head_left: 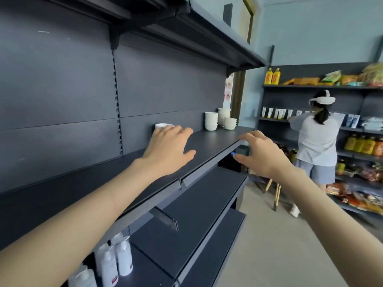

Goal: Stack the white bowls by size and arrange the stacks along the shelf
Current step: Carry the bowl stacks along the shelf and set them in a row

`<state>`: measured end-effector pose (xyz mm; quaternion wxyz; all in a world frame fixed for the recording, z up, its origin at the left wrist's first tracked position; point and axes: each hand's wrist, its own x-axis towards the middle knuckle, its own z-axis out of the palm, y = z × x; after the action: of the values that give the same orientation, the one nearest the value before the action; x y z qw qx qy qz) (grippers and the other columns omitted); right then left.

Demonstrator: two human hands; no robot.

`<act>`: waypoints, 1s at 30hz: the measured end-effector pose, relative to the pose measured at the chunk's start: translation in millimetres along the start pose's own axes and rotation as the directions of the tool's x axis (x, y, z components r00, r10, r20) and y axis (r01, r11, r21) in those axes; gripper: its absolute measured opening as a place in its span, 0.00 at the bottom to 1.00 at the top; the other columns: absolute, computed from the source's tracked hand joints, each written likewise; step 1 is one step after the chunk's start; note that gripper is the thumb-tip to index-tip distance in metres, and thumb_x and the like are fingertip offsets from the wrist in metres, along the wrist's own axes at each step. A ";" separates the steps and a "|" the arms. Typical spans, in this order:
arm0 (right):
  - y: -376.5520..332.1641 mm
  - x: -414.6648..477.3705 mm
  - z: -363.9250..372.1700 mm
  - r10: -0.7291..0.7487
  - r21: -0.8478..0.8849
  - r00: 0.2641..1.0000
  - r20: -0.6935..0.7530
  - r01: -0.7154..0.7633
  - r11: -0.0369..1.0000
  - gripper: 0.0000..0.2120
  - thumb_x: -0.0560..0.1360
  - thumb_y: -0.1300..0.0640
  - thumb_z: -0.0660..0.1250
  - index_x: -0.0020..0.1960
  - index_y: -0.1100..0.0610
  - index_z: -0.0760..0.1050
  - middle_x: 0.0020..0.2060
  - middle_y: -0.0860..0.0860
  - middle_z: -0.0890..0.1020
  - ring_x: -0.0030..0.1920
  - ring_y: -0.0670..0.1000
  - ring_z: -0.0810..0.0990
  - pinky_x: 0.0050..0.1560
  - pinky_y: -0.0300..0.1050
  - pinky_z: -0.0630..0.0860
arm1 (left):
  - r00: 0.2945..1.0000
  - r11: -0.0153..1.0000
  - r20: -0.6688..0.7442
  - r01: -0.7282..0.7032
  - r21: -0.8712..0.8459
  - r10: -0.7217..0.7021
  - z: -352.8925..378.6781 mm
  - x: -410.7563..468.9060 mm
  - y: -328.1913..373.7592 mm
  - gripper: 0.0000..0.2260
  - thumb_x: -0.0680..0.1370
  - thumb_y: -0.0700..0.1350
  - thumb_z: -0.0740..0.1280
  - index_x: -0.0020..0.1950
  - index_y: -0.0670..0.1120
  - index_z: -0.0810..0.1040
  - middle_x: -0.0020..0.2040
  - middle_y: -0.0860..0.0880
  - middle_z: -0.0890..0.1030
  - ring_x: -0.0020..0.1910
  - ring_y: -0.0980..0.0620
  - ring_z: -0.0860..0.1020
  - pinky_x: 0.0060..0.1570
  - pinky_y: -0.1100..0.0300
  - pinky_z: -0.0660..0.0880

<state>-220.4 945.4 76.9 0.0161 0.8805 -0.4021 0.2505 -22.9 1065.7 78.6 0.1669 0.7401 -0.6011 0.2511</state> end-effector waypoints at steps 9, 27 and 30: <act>102.2 130.4 52.1 -0.002 0.004 1.000 -0.029 0.002 1.000 0.26 0.76 0.47 0.66 0.70 0.55 0.66 0.67 0.54 0.67 0.63 0.59 0.71 0.58 0.55 0.73 | 0.996 0.995 -0.023 -0.088 0.043 0.089 106.0 138.7 24.8 0.20 0.79 0.57 0.60 0.67 0.48 0.69 0.56 0.50 0.77 0.59 0.46 0.72 0.62 0.53 0.65; 342.2 444.0 162.6 0.026 -0.021 1.000 0.000 -0.026 0.999 0.28 0.75 0.48 0.67 0.72 0.55 0.64 0.70 0.54 0.66 0.64 0.59 0.71 0.59 0.54 0.72 | 0.987 0.987 -0.020 -0.159 0.038 0.160 350.7 483.0 75.2 0.20 0.78 0.56 0.61 0.66 0.47 0.70 0.58 0.48 0.77 0.61 0.46 0.72 0.63 0.54 0.64; 389.8 501.1 186.3 -0.008 -0.012 1.000 0.021 0.008 1.000 0.27 0.76 0.49 0.66 0.72 0.54 0.64 0.69 0.54 0.66 0.65 0.59 0.70 0.59 0.54 0.71 | 0.992 0.991 -0.015 -0.122 0.050 0.122 395.6 537.9 89.1 0.20 0.78 0.56 0.61 0.67 0.48 0.69 0.58 0.49 0.77 0.61 0.46 0.72 0.63 0.55 0.62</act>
<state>-143.6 288.3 74.2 0.0183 0.8846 -0.4003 0.2385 39.3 395.2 57.8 0.1386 0.7035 -0.6375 0.2819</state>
